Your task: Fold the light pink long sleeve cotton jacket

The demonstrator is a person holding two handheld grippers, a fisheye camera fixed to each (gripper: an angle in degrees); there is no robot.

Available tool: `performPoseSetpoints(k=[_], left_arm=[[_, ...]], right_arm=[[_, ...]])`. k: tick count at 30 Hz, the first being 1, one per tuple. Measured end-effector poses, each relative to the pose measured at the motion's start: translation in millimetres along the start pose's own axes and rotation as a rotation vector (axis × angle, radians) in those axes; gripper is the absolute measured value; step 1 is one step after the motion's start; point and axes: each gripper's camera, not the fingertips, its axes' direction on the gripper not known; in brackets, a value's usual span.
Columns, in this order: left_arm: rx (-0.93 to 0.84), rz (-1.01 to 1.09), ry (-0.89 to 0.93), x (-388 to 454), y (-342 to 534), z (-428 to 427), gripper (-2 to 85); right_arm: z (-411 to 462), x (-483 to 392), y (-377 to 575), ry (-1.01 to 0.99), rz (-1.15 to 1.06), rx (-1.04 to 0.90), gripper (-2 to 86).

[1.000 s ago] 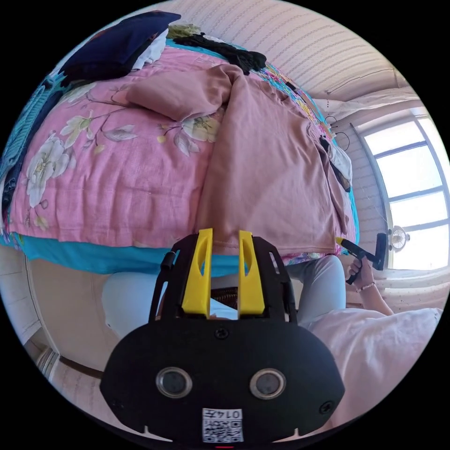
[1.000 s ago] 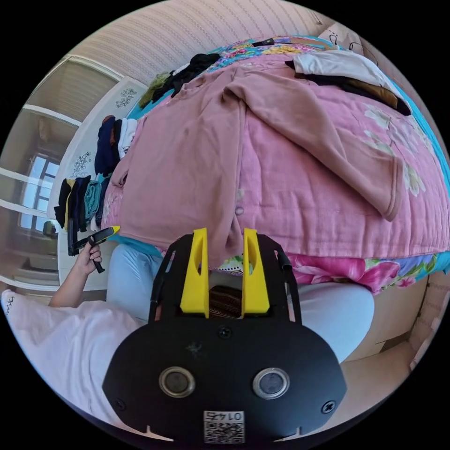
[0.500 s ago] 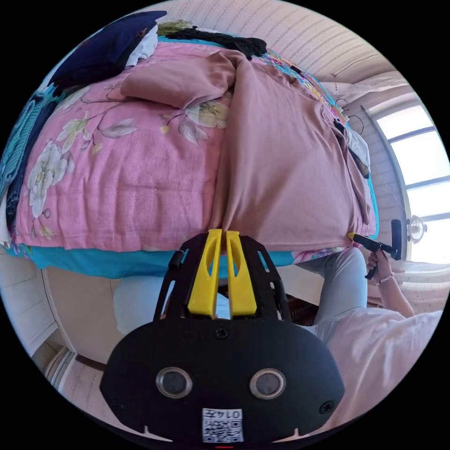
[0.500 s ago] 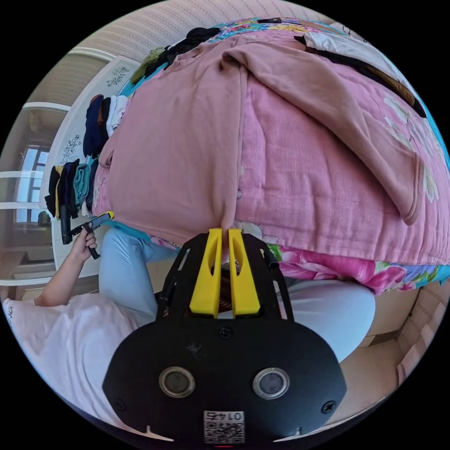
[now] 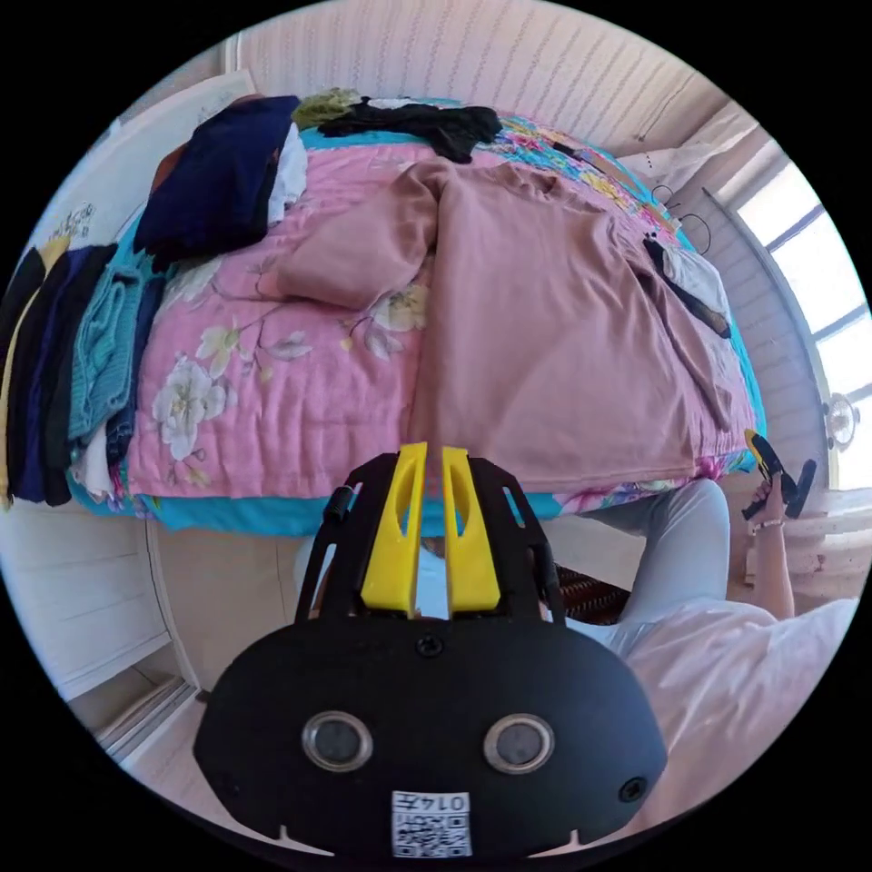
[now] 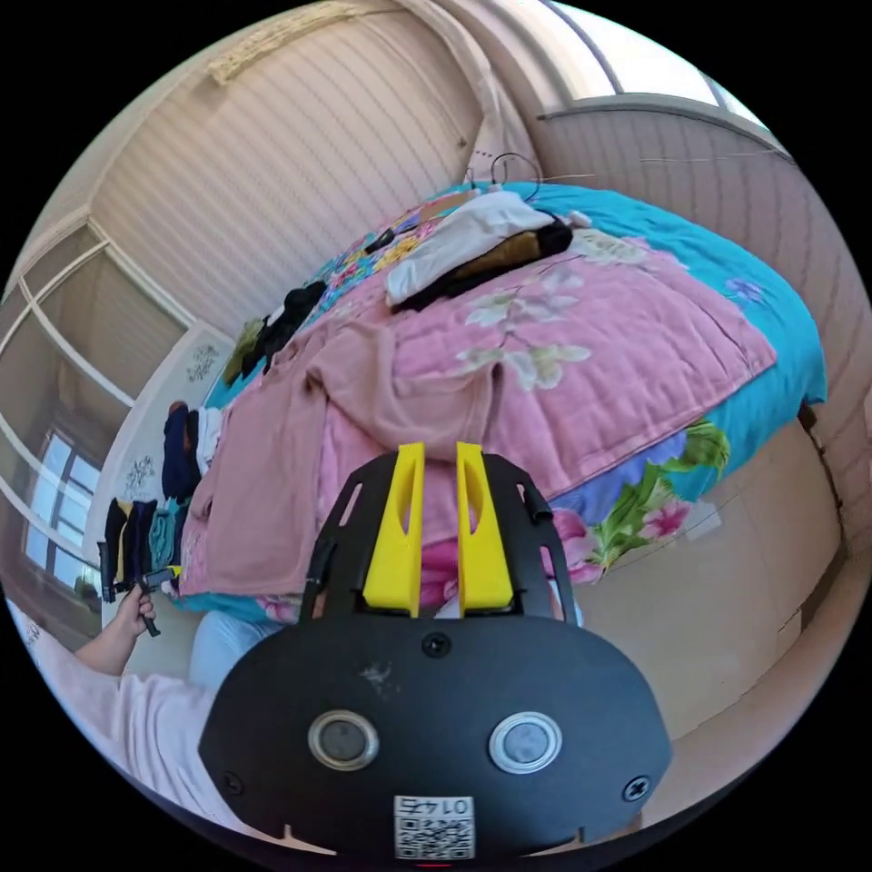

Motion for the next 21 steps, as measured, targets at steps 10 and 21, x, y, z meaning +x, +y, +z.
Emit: performPoseSetpoints(k=[10,21], left_arm=[[0.010,0.733,0.242,372,-98,81,4.6],[-0.258,1.105,0.098,713,-98,262,6.5]], right_arm=[[51,99,52,-0.212,0.265,0.225,9.6],[84,123,66,-0.287,0.284,0.092,7.4]])
